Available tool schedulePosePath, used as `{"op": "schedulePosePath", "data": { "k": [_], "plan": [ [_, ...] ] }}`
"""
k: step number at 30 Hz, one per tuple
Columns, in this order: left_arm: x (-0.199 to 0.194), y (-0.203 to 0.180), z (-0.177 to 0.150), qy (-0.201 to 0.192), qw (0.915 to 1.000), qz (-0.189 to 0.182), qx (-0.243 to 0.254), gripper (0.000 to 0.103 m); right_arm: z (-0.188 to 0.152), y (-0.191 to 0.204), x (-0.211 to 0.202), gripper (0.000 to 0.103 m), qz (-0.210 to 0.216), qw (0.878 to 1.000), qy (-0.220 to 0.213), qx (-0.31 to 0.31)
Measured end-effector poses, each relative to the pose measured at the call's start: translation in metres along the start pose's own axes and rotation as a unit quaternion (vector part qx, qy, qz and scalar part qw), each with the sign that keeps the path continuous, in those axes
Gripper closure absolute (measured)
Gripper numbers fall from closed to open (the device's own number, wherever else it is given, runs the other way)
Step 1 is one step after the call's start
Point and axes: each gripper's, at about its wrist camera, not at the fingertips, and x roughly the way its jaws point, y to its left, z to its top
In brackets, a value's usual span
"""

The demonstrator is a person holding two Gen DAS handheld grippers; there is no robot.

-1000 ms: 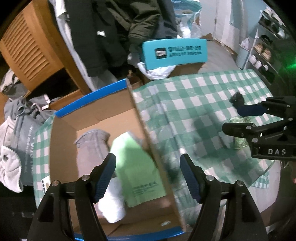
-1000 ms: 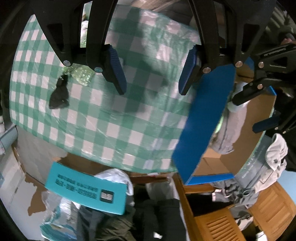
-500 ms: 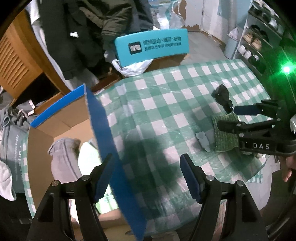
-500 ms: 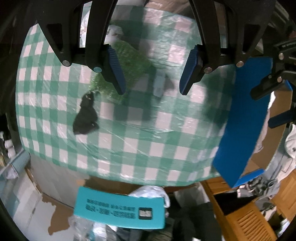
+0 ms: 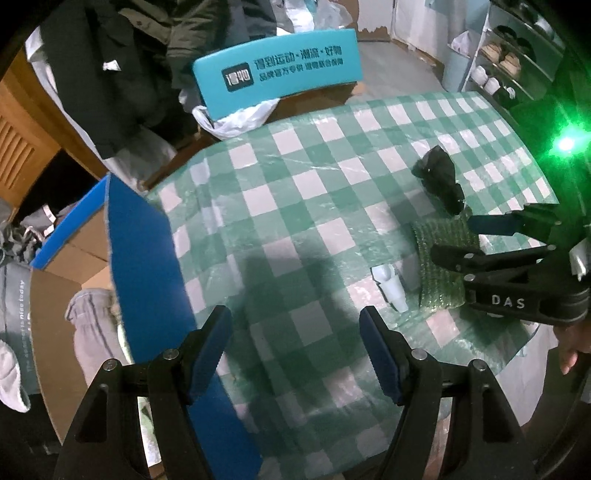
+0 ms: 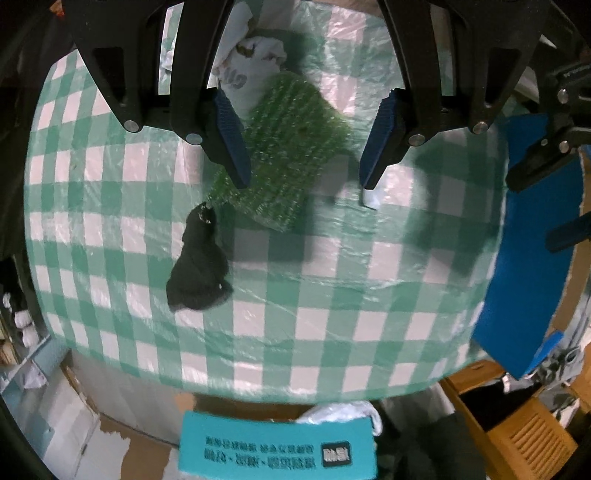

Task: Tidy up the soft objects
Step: 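Move both grippers back over the table toward the green mesh scrubber, then grasp the green mesh scrubber with the right gripper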

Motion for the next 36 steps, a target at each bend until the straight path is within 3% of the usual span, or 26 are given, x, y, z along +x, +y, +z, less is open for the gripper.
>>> {"op": "schedulePosePath", "data": {
  "k": [17, 21, 23, 27, 36],
  "plan": [
    [0.048, -0.013, 0.012, 0.041, 0.9991, -0.008, 0.006, 0.03, -0.002, -0.015, 0.047, 0.042, -0.02, 0.998, 0.053, 0.009],
    [0.049, -0.015, 0.012, 0.042, 0.999, -0.01, 0.01, 0.03, -0.005, -0.01, 0.05, 0.041, -0.032, 0.999, 0.044, -0.006],
    [0.05, -0.018, 0.012, 0.042, 0.999, -0.011, 0.013, 0.03, -0.007, -0.005, 0.049, 0.05, -0.037, 0.998, 0.038, -0.015],
    [0.053, -0.019, 0.011, 0.044, 0.9988, -0.015, 0.015, 0.03, -0.007, 0.005, 0.047, 0.084, -0.015, 0.999, 0.031, -0.023],
    [0.061, -0.024, 0.019, 0.047, 0.9981, -0.039, 0.002, 0.03, -0.009, -0.009, 0.03, 0.088, 0.015, 1.0, 0.011, -0.007]
  ]
}}
